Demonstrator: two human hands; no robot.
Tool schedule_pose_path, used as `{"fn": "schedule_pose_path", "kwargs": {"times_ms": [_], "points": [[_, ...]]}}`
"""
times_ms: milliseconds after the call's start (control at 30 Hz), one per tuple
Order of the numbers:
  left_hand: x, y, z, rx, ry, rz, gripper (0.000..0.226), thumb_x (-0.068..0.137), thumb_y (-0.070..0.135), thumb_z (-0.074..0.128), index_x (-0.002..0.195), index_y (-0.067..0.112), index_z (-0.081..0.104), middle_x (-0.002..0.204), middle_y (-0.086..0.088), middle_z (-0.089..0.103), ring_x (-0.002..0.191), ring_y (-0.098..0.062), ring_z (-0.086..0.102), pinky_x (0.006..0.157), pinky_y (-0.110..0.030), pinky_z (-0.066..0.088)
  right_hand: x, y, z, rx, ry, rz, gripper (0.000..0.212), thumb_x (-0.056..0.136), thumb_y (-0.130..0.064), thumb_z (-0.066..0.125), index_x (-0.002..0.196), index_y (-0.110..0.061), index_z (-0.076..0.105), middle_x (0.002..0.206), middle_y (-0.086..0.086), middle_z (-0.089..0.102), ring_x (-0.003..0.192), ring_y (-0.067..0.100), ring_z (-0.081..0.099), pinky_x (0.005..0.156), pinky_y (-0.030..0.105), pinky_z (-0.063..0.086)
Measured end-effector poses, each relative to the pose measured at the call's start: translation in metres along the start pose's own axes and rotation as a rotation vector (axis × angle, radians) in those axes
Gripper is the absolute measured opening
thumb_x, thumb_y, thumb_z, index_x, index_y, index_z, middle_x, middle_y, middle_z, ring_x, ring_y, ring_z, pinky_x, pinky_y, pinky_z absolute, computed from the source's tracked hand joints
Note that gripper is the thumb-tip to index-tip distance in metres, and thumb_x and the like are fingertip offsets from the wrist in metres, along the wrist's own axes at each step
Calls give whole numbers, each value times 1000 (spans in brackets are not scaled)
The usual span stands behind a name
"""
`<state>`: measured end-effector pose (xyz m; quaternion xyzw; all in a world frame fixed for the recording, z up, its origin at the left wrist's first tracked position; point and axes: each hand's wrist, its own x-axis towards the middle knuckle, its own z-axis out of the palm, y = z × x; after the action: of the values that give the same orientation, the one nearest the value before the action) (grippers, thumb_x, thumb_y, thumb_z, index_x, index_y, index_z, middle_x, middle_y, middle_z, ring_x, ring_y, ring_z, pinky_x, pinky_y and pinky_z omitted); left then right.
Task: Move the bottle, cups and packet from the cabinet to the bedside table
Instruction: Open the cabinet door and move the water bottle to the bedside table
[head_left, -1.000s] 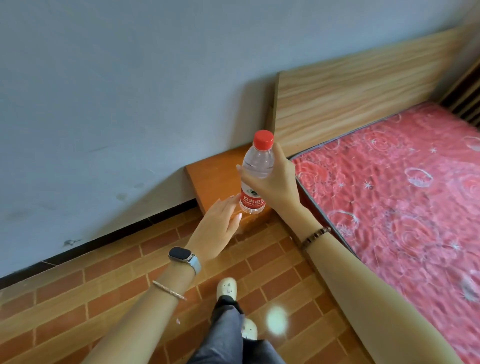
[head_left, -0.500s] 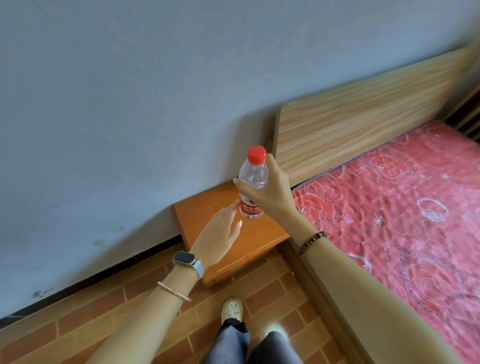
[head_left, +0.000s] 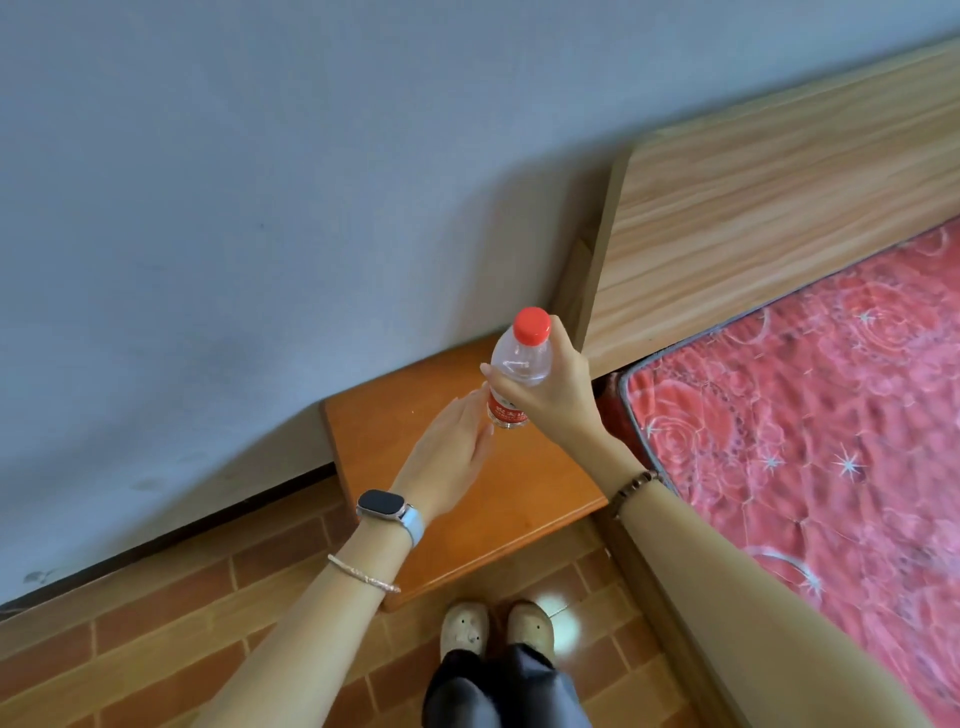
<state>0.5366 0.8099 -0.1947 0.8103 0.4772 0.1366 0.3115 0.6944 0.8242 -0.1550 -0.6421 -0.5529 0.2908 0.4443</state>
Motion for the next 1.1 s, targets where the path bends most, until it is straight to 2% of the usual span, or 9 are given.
{"fn": "schedule_pose_path", "kwargs": {"times_ms": [67,233,300,400,467,633,933,1100], "points": [[17,-21,23,5,-3,11,48,102,32,32,148,23,23,147,0,41,136,-15,36,114,-30,28,7,32,13,35,-7,2,42,76,-31,81,101,-21,49,88,-15,59,85,7,61,75,27,56],[48,-65,75,-13,33,33,40,100,21,37,140,17,35,127,-2,54,115,-15,49,97,-27,41,25,106,43,66,-30,-15,43,76,-30,81,104,-20,49,91,-12,59,84,5,61,73,18,53],[57,-80,94,-26,45,44,39,99,17,39,137,17,36,124,-3,55,111,-15,49,94,-25,40,30,131,54,62,-49,-13,44,76,-32,81,106,-21,50,94,-10,61,87,7,63,74,20,55],[67,-104,121,-21,41,46,39,96,13,41,135,15,38,119,-3,56,106,-17,50,91,-33,44,33,164,69,36,-71,-19,45,76,-35,81,104,-21,50,94,-6,63,87,11,64,76,29,57],[70,-116,133,-23,41,37,41,96,13,41,136,16,37,120,-2,56,107,-17,50,93,-32,43,34,178,78,19,-79,-15,44,75,-36,81,103,-22,49,94,-8,63,87,11,63,75,29,57],[71,-135,147,-29,47,33,40,95,16,41,135,17,38,119,2,55,109,-12,49,93,-32,43,37,194,93,16,-75,-11,47,74,-38,82,105,-26,48,96,-12,62,90,10,63,75,23,57],[75,-140,149,-21,52,-3,39,98,19,41,136,20,37,119,5,55,107,-9,52,95,-29,45,42,194,99,26,-114,17,49,73,-37,83,104,-28,46,95,-9,63,86,9,64,69,16,52],[68,-134,147,-74,46,-15,42,97,15,43,138,18,33,118,0,55,106,-16,53,89,-31,46,30,212,97,-89,-95,31,66,68,-37,85,118,-27,44,113,-9,55,104,9,56,79,22,53]]}}
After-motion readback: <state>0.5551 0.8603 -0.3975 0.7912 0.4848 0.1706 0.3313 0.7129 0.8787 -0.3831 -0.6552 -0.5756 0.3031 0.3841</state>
